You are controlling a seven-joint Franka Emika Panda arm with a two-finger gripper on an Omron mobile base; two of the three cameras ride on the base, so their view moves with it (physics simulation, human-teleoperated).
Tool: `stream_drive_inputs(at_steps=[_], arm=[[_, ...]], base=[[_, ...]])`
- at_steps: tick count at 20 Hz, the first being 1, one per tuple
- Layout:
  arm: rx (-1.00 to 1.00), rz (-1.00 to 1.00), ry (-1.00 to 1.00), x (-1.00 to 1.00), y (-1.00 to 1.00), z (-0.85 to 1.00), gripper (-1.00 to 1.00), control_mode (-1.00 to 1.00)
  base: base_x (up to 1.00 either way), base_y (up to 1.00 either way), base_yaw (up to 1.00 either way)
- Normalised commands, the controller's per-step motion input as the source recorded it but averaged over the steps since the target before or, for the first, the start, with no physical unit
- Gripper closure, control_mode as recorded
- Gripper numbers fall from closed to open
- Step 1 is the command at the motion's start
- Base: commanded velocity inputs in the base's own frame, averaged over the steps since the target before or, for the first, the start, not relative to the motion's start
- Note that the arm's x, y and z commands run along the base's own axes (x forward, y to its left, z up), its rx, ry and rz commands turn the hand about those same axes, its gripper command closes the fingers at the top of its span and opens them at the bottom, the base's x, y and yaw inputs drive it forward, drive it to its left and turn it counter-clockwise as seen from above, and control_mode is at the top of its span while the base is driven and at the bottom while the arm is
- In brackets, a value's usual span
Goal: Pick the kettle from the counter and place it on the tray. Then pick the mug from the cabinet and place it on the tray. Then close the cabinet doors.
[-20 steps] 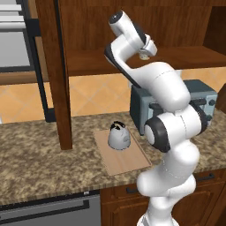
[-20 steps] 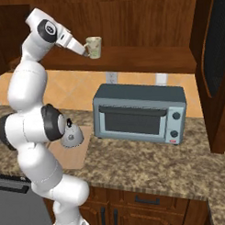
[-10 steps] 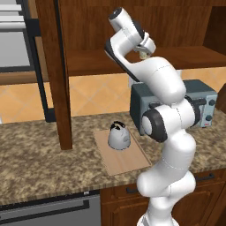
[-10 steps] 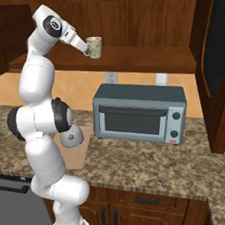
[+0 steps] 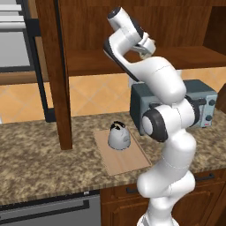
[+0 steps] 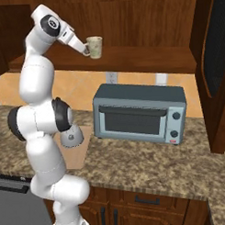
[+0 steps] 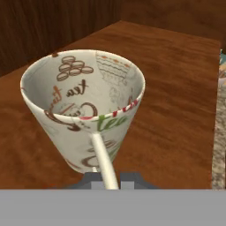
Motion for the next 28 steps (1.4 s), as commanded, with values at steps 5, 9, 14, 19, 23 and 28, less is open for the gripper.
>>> stream_drive_inputs(at_steps=[5, 9, 14, 19, 23, 28], arm=[[0.0, 0.01, -0.09, -0.65, -0.14, -0.13, 1.0, -1.0], [0.0, 0.17, -0.18, -0.97, -0.32, -0.11, 1.0, -1.0], [-0.03, 0.48, -0.23, -1.0, -0.63, -0.11, 1.0, -1.0], [-0.12, 0.72, -0.08, -1.0, -0.37, -0.05, 1.0, -1.0], [-0.24, 0.86, 0.0, -0.99, -0.01, 0.0, 1.0, -1.0], [-0.23, 0.93, 0.0, -0.89, 0.0, -0.05, 1.0, -1.0]], base=[[0.0, 0.0, 0.0], [0.0, 0.0, 0.0], [0.0, 0.0, 0.0], [0.0, 0.0, 0.0], [0.0, 0.0, 0.0], [0.0, 0.0, 0.0]])
